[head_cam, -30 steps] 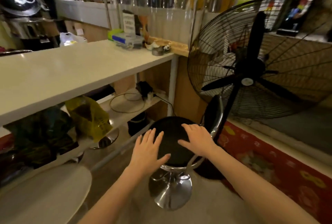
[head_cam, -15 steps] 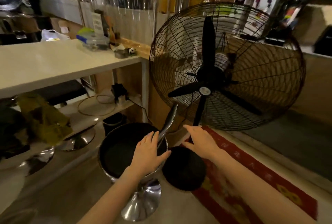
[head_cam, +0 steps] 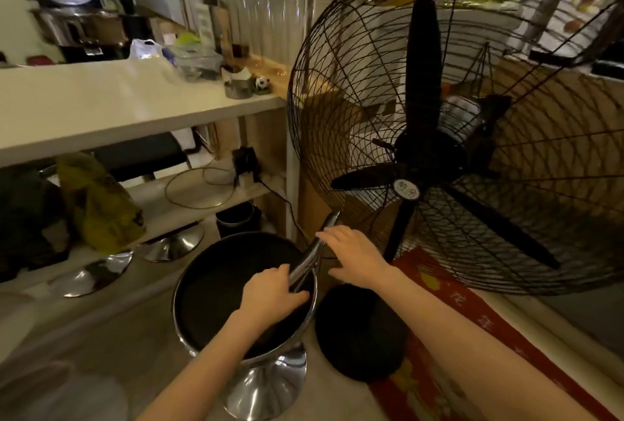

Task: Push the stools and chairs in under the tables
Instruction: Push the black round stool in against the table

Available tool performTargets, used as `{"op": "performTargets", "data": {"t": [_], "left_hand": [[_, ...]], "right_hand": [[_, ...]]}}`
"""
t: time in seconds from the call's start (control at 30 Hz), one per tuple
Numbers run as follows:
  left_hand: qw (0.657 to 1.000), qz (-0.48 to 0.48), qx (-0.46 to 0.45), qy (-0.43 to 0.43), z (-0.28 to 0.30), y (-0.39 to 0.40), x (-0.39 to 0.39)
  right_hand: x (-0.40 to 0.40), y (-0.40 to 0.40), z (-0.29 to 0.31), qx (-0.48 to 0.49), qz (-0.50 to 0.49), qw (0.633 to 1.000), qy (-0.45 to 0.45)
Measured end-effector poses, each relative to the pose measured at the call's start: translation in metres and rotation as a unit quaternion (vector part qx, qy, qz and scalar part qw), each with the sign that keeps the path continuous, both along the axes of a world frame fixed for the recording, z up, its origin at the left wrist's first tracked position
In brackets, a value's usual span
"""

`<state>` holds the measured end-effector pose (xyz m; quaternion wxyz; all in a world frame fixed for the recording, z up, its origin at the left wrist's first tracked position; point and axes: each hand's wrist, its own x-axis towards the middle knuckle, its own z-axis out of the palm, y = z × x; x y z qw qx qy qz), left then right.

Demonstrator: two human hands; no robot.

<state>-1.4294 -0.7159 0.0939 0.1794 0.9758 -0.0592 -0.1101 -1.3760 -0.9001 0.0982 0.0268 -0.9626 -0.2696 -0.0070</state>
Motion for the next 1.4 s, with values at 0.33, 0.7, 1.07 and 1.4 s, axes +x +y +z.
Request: {"op": "performTargets", "data": {"t": [0.33,0.7,1.07,1.4], "left_hand": [[0.995,0.069,0.064,0.041,-0.005,-0.013,0.020],[0.959,0.161,0.231,-0.026,-0.012,-0.035,0.005],[0.953,0.208,0.213,-0.047,-0.021,-0.033,0.017],[0.951,0.204,0.218,-0.081,-0.023,0.030,0.071]], "right_hand": [[0.064,0.014,-0.001,-0.091,0.177,0.979,0.037],[0.091,0.022,-0.011,-0.149,0.301,0.942,-0.006],[0.113,0.021,-0.018,-0.056,0.343,0.937,-0.044],[0.169,0.081,-0.025,-0.065,0.330,0.939,-0.071]]}}
